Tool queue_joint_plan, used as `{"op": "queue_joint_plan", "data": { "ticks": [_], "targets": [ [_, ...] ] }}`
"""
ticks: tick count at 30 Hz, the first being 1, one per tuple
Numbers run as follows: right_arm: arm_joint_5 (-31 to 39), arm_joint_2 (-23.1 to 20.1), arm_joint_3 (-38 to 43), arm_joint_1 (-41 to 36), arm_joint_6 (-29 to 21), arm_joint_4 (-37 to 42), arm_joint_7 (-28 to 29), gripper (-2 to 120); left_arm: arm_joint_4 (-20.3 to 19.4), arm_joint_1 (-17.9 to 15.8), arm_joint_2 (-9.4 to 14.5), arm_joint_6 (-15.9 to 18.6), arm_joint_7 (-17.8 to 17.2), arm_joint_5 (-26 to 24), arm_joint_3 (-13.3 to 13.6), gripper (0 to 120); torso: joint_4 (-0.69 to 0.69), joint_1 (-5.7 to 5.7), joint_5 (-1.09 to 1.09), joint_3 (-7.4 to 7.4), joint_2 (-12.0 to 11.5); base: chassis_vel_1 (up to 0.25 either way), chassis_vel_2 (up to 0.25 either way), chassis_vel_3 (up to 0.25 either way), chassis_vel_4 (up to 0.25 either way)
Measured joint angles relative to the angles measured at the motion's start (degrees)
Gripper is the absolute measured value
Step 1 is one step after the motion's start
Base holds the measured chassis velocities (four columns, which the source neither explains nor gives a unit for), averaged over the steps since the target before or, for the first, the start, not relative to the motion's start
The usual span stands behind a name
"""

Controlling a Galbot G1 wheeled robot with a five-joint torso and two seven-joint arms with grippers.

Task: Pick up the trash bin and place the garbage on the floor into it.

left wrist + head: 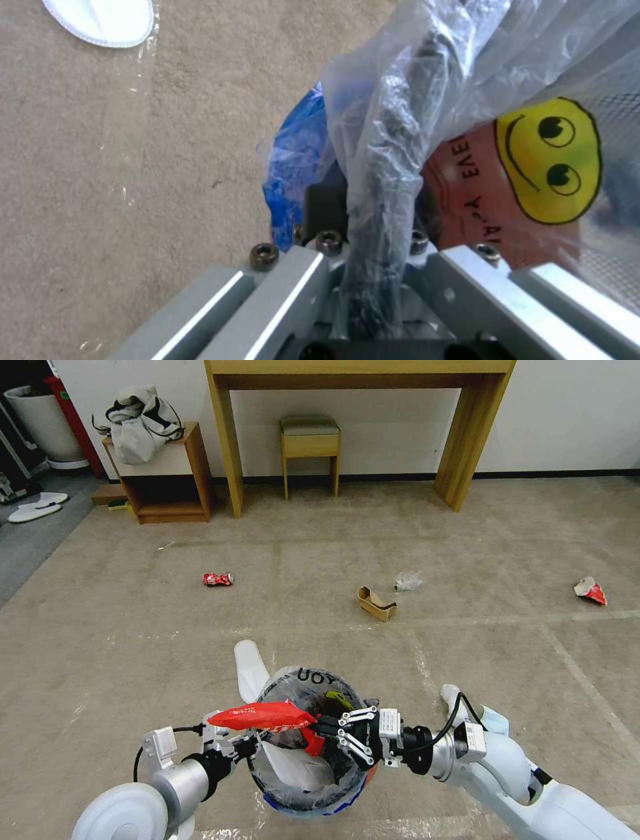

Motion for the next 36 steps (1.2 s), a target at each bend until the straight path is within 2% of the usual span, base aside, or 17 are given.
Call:
{"op": "queue_joint_plan", "data": {
  "ticks": [7, 8, 9, 12, 15, 20, 22, 23, 24, 25, 29, 31, 36],
  "targets": [
    [-0.8, 0.7, 0.7, -0.2, 0.6, -1.2, 0.1, 0, 0.4, -0.2, -0.6, -0.2, 0.0, 0.5, 0.6, 0, 0.0, 0.0, 0.0, 0.0, 0.0, 0.0, 0.0, 0.0, 0.0],
    [-1.1, 0.8, 0.7, -0.4, 0.8, -1.4, 0.1, 7, 0.4, -0.1, -0.7, -0.2, 0.0, 0.7, 0.6, 0, 0.0, 0.0, 0.0, 0.0, 0.0, 0.0, 0.0, 0.0, 0.0],
    [-1.1, 0.8, 0.7, -0.4, 0.8, -1.4, 0.1, 7, 0.4, -0.1, -0.7, -0.2, 0.0, 0.7, 0.6, 0, 0.0, 0.0, 0.0, 0.0, 0.0, 0.0, 0.0, 0.0, 0.0],
    [-1.3, 0.9, 1.1, -0.9, 0.9, -1.1, 0.0, 23, 0.4, 0.1, -0.6, -0.2, 0.0, 0.7, 0.5, 0, 0.0, 0.0, 0.0, 0.0, 0.0, 0.0, 0.0, 0.0, 0.0],
    [-1.3, 0.8, 1.1, -1.0, 0.9, -0.9, -0.1, 29, 0.4, 0.1, -0.5, -0.3, 0.0, 0.7, 0.4, 0, 0.0, 0.0, 0.0, 0.0, 0.0, 0.0, 0.0, 0.0, 0.0],
    [-1.2, 0.2, 1.1, -1.6, 0.7, -0.2, -0.6, 51, 0.9, 0.0, -1.2, -0.8, 0.0, 1.5, 0.7, 0, 0.0, 0.0, 0.0, 0.0, 0.0, 0.0, 0.0, 0.0, 0.0],
    [-1.2, 0.1, 1.1, -1.6, 0.7, -0.1, -0.8, 55, 0.9, 0.0, -1.3, -0.8, 0.0, 1.6, 0.7, 0, 0.0, 0.0, 0.0, 0.0, 0.0, 0.0, 0.0, 0.0, 0.0],
    [-1.2, 0.0, 1.1, -1.6, 0.7, -0.1, -1.1, 64, 1.1, 0.0, -1.5, -0.8, 0.1, 1.8, 0.8, 0, 0.0, 0.0, 0.0, 0.0, 0.0, 0.0, 0.0, 0.0, 0.0],
    [-1.2, 0.0, 1.1, -1.6, 0.7, -0.1, -1.1, 64, 1.1, 0.0, -1.5, -0.8, 0.1, 1.8, 0.8, 0, 0.0, 0.0, 0.0, 0.0, 0.0, 0.0, 0.0, 0.0, 0.0],
    [-1.1, -0.1, 1.0, -1.6, 0.5, 0.0, -1.1, 70, 1.2, -0.2, -1.5, -0.8, 0.1, 1.8, 0.9, 0, 0.0, 0.0, 0.0, 0.0, 0.0, 0.0, 0.0, 0.0, 0.0],
    [-1.0, -0.1, 1.0, -1.4, 0.5, 0.1, -1.2, 79, 1.3, -0.4, -1.6, -0.8, 0.1, 1.9, 0.9, 0, 0.0, 0.0, 0.0, 0.0, 0.0, 0.0, 0.0, 0.0, 0.0],
    [-0.9, -0.1, 0.9, -1.4, 0.4, 0.1, -1.3, 92, 1.7, -0.8, -1.6, -0.8, 0.1, 1.9, 0.8, 0, 0.0, 0.0, 0.0, 0.0, 0.0, 0.0, 0.0, 0.0, 0.0],
    [-0.9, -0.3, 0.9, -1.5, 0.4, 0.1, -1.7, 99, 2.1, -1.1, -1.5, -0.9, 0.2, 1.9, 0.9, 0, 0.0, 0.0, 0.0, 0.0, 0.0, 0.0, 0.0, 0.0, 0.0]
  ]
}}
